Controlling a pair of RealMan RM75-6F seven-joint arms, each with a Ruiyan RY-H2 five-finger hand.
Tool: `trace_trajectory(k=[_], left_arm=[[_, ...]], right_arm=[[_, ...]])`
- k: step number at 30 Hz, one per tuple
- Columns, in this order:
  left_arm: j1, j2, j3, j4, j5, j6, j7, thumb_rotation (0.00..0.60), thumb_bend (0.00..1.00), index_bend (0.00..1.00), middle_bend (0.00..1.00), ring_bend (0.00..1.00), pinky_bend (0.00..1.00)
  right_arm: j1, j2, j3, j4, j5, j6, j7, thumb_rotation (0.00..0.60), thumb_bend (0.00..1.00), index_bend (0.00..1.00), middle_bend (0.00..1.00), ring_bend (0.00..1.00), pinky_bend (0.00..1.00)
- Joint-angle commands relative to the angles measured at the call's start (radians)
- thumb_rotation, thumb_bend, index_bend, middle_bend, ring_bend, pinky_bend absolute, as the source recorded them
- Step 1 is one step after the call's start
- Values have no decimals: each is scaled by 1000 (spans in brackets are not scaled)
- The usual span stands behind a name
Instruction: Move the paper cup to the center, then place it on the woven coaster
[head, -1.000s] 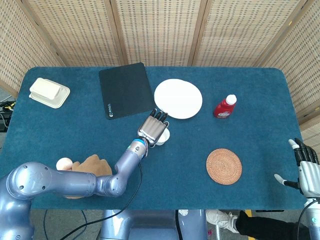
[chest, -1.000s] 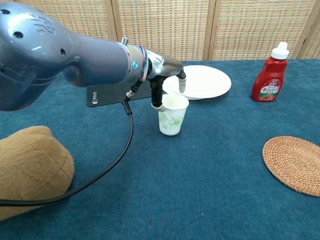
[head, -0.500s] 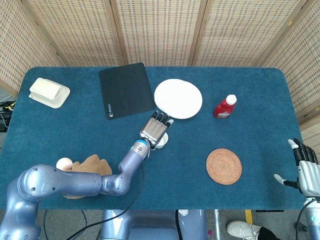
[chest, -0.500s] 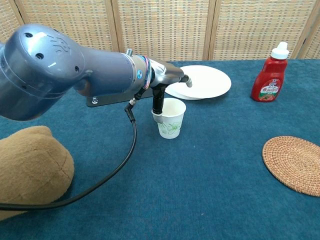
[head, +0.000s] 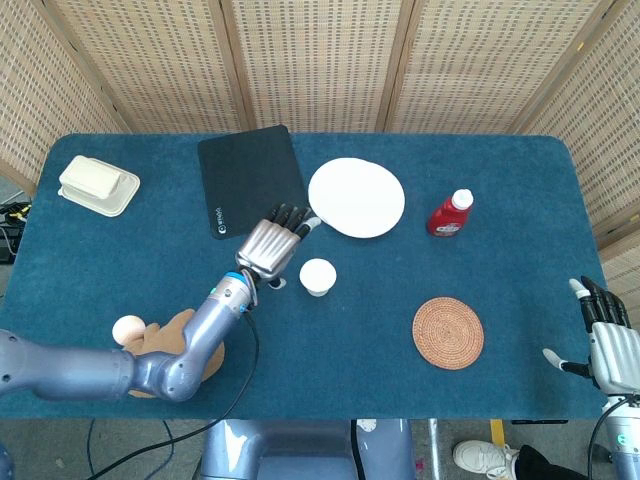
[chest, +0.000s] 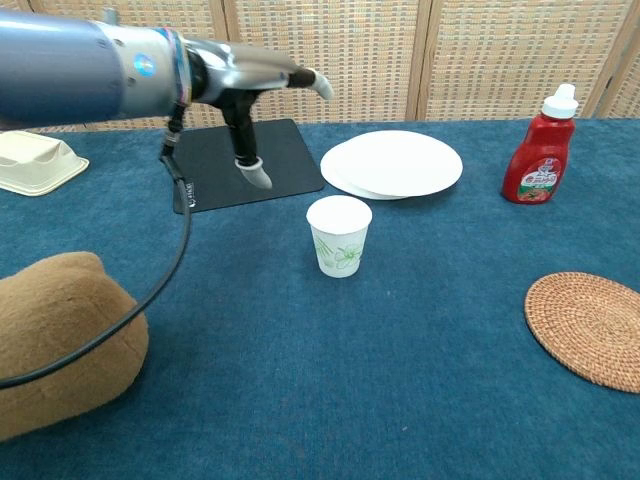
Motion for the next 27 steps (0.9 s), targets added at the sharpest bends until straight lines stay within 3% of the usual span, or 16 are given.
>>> trace_trajectory(k=[1, 6, 13, 21, 27], left_arm=[[136, 127, 41, -112, 147, 101, -131, 600, 101, 0, 0, 0, 0], [305, 269, 105, -185, 335, 163, -326, 600, 100, 0, 0, 0, 0], [548, 367, 232, -144, 588, 345, -500, 600, 100, 0, 0, 0, 0], [767, 313, 315, -17, 725, 487, -597, 600, 100, 0, 0, 0, 0], [877, 235, 362, 99, 796, 516, -638, 600, 100, 0, 0, 0, 0]], right_arm=[[-1, 0, -1, -5, -5, 5, -7, 600, 17, 0, 0, 0, 0], [2, -3, -4, -11, -7, 2, -25, 600, 17, 0, 0, 0, 0], [5, -10, -7, -21, -11, 2, -63, 600, 17, 0, 0, 0, 0], [8, -16, -10, -29, -27, 14, -99, 600, 17, 0, 0, 0, 0], [14, -12, -10, -21, -61, 36, -120, 600, 18, 0, 0, 0, 0]])
